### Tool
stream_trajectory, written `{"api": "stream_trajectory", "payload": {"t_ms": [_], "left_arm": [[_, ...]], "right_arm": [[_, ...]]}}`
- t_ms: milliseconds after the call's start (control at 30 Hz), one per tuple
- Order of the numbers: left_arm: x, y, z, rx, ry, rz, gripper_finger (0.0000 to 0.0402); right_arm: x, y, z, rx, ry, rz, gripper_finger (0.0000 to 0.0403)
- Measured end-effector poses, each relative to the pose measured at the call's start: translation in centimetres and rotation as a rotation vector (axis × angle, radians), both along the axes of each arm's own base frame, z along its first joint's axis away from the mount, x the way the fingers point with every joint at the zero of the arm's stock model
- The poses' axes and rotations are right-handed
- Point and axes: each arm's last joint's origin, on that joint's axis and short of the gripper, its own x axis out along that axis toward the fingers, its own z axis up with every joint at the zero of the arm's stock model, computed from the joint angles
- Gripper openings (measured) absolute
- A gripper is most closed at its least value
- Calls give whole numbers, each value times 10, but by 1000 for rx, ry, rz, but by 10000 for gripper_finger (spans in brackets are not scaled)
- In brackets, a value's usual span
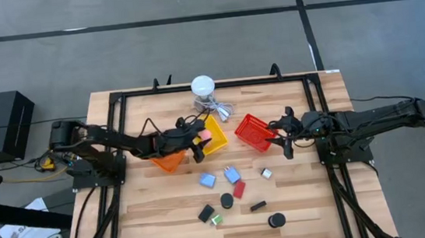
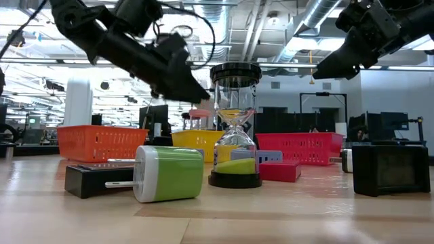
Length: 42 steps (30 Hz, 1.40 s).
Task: Pick & Place Office items
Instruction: Adjust the green hourglass
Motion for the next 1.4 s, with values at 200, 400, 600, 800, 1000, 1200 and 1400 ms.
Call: {"api": "stream_trajectory", "payload": {"t_ms": [200,400,600,800,1000,1200,1400], "left_arm": [[-13,-15,32,2,-88,-84,234],[-16,-44,45,-43,-151,-331,230],[-8,-78,40,-78,-235,-532,234],[10,-119,32,-100,-234,-670,242],[36,-156,17,-77,-175,-754,266],[51,-156,-8,1,24,-738,292],[55,-149,-14,-17,47,-713,296]], "right_arm": [[1,0,-1,2,5,-2,211],[9,0,-6,-12,33,2,211],[22,1,-11,-64,38,26,211],[32,1,-10,-63,-16,24,211],[36,1,-10,-61,-42,26,211],[36,1,-9,-65,-42,27,211],[36,1,-9,-123,-29,54,211]]}}
